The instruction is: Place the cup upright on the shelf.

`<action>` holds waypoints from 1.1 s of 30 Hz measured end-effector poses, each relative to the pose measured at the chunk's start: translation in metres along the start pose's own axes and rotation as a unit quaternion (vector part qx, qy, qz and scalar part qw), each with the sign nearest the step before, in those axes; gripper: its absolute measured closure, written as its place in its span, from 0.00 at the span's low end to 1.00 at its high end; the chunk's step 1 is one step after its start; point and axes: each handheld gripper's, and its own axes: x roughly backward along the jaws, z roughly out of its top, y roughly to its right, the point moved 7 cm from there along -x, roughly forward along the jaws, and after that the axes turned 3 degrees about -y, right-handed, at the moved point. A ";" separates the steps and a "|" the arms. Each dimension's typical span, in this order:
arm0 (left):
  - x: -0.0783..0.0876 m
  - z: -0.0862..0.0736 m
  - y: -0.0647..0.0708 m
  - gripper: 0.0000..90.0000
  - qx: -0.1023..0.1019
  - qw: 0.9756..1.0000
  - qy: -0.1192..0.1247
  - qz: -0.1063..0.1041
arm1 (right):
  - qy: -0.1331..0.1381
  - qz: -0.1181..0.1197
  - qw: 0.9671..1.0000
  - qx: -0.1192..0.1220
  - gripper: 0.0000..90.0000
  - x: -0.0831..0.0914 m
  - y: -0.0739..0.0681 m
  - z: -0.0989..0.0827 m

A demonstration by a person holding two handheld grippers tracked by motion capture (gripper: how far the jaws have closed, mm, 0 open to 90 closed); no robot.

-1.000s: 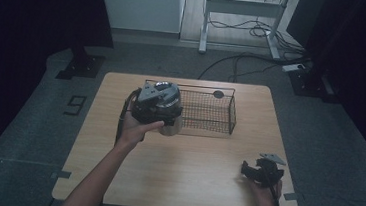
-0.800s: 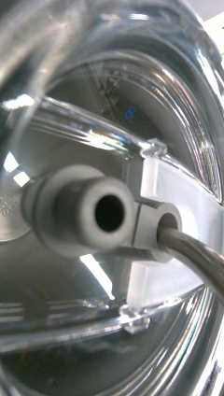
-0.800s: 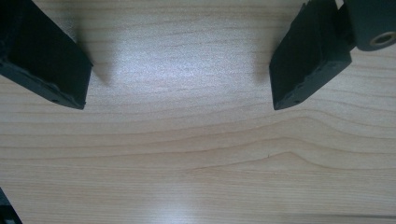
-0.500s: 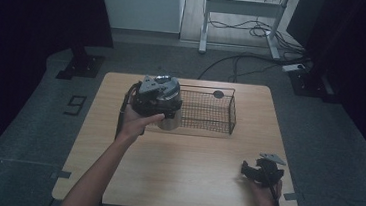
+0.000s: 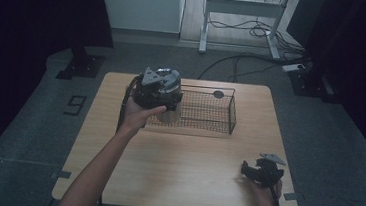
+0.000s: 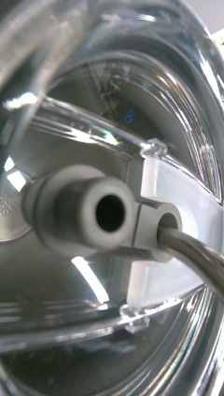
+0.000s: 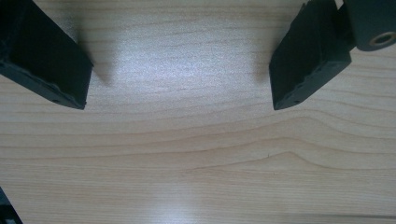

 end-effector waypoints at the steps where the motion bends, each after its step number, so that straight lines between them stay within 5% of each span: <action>1: -0.001 0.001 -0.002 0.04 0.001 1.000 0.000 -0.002 | 0.000 0.000 1.000 0.000 0.06 0.000 0.000 0.000; 33: -0.036 -0.002 -0.052 0.05 0.034 0.999 -0.019 0.037 | 0.001 0.000 1.000 0.000 0.06 0.000 0.000 0.000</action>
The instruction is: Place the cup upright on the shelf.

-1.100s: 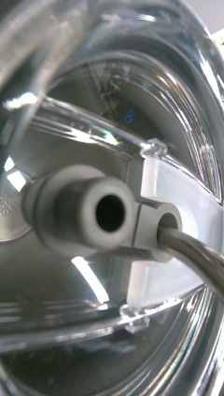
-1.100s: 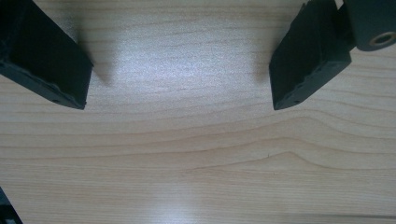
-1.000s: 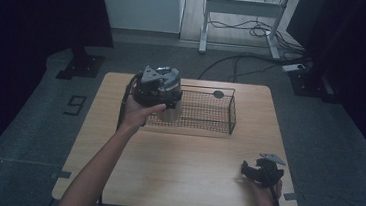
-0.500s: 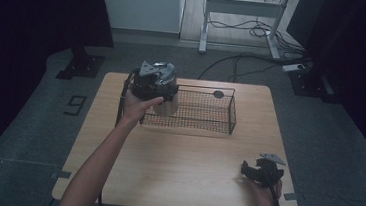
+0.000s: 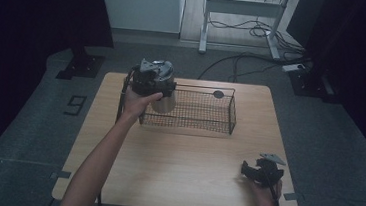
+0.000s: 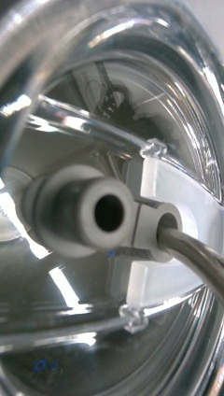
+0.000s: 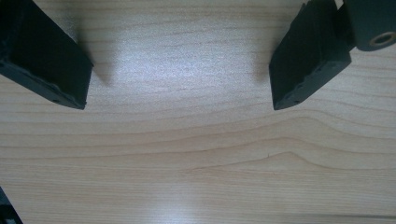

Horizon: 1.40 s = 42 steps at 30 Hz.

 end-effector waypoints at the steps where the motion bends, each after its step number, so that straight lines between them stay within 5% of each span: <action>1: 0.000 0.000 -0.001 0.04 0.003 1.000 0.001 0.002 | 0.000 0.000 1.000 0.000 0.06 0.000 0.000 0.000; 26: -0.040 -0.013 -0.035 0.04 0.032 0.999 -0.024 0.034 | 0.000 0.000 1.000 0.000 0.06 0.000 0.000 0.000; 42: -0.069 -0.029 -0.037 0.04 0.034 0.997 -0.045 0.050 | 0.000 0.000 1.000 0.000 0.07 0.000 0.000 0.000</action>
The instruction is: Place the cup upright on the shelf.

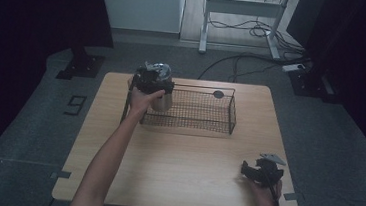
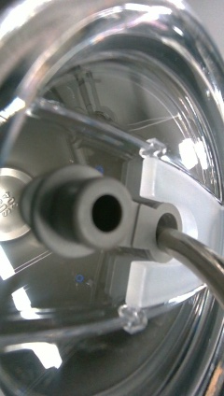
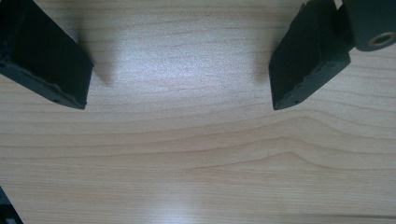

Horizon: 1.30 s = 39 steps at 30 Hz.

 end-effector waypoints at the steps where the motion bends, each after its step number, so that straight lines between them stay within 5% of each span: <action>1: -0.003 -0.002 0.001 0.04 0.002 1.000 0.000 0.001 | 0.000 0.000 1.000 0.000 0.07 0.000 0.000 0.000; 12: -0.021 -0.017 -0.002 0.05 0.015 1.000 -0.012 0.014 | 0.000 0.000 1.000 0.000 0.07 0.000 0.000 0.000; 39: -0.047 -0.045 0.001 0.04 0.014 0.999 -0.025 0.028 | 0.000 0.000 1.000 0.000 0.07 0.000 0.000 0.000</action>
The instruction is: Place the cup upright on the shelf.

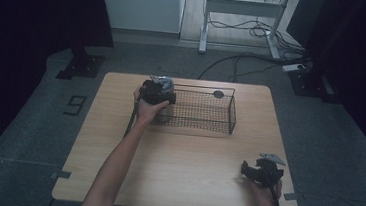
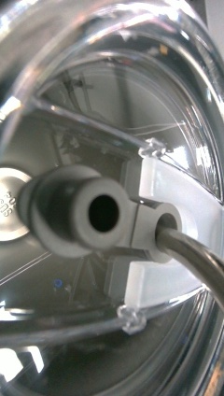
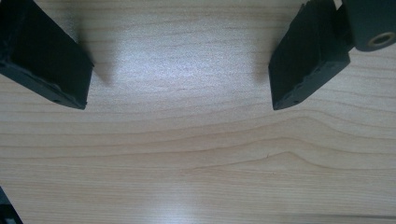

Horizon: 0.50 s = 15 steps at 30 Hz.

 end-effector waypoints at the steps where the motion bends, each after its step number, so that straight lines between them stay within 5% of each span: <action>1: 0.000 0.000 0.000 0.04 -0.004 1.000 -0.001 0.000 | 0.000 0.000 1.000 0.000 0.07 0.000 0.000 0.000; 6: 0.002 -0.006 0.005 0.04 -0.022 1.000 0.005 0.003 | 0.000 0.000 1.000 0.000 0.07 0.000 0.000 0.000; 15: 0.004 -0.010 0.004 0.04 -0.025 1.000 0.013 0.000 | 0.002 0.001 1.000 0.002 0.08 0.000 0.000 0.000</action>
